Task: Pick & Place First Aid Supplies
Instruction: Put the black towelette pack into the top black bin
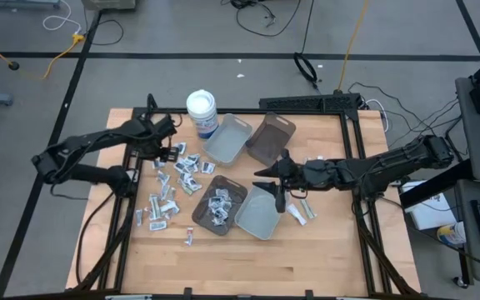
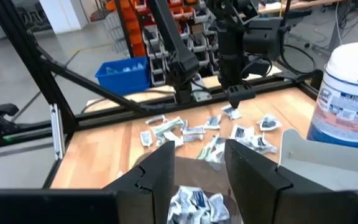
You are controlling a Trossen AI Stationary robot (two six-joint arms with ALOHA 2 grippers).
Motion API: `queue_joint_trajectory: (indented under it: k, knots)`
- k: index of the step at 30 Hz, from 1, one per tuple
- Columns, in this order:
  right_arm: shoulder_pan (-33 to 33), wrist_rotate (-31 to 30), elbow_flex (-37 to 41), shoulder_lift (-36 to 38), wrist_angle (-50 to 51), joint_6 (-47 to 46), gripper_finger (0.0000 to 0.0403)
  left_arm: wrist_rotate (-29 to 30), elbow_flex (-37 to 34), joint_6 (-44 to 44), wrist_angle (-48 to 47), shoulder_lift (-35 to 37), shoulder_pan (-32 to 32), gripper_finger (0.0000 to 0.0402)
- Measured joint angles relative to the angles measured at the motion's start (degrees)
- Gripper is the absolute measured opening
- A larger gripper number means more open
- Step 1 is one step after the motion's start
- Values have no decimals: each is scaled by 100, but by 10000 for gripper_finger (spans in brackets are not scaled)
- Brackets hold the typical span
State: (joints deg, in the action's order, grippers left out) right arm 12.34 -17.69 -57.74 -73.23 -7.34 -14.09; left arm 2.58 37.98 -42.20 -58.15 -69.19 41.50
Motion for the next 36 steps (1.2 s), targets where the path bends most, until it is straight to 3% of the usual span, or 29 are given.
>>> queue_joint_trajectory:
  k: [8, 11, 17, 23, 31, 36]
  knots:
    - [2, 2, 0, 0, 164, 0, 137, 39, -416, -13, 465, -443, 0, 166]
    - [2, 3, 0, 0, 163, 0, 137, 35, -551, -9, 662, -532, 0, 134]
    - [2, 4, 0, 2, 162, 0, 137, -16, -658, 121, 855, -610, 4, 23]
    - [2, 4, 0, 0, 160, 0, 137, -71, -656, 145, 806, -494, 7, 10]
    - [-28, -21, 0, 0, 159, 0, 139, -546, -621, -16, 930, 599, -254, 3]
    - [-72, -28, 0, 0, 160, -9, 168, -650, -621, 235, 1047, 1585, -571, 2]
